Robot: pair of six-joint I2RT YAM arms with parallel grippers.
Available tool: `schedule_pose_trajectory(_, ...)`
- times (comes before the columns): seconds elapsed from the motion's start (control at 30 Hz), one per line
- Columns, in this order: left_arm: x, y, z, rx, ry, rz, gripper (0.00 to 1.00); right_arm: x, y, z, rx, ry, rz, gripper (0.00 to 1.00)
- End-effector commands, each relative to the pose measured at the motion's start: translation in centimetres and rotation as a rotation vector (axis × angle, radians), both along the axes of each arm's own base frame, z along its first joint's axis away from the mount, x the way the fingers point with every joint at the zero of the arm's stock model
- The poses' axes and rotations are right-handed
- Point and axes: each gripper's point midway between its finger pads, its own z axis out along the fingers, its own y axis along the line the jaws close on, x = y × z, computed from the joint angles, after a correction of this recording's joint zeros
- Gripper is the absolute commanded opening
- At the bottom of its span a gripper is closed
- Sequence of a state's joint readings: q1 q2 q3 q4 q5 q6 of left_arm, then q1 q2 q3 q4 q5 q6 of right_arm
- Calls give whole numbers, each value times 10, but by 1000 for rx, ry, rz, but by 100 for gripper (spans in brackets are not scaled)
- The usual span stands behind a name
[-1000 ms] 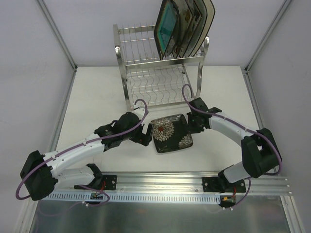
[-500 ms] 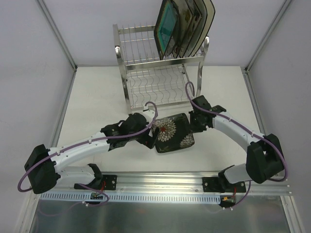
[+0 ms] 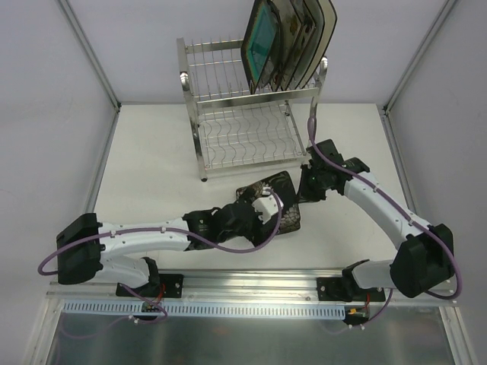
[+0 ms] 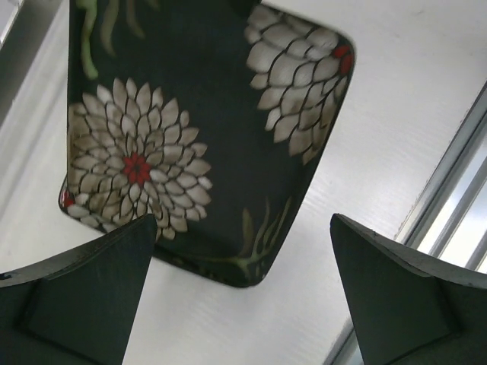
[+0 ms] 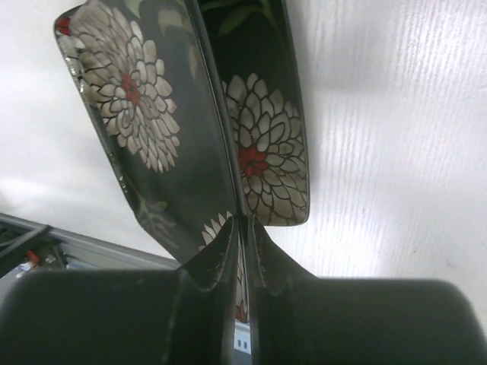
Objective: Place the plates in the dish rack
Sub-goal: Grab a plate with the right arm
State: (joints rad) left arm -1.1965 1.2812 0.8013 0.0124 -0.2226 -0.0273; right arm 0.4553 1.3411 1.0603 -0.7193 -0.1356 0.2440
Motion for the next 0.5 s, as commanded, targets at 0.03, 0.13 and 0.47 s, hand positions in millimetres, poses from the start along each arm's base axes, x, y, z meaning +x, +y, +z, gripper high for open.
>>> schedule_pose_trajectory(0.03,10,-38,28,-91,-243,-35,99,3,15,40,119,-38,-32,1)
schedule_pose_trajectory(0.13,6,-55,27,-106,-308,-54,99,0,15,41,126,-21,-42,1)
schedule_pose_trajectory(0.47,-7,-102,10,-55,-443,-89,91,-4,12,49,119,-26,-44,1)
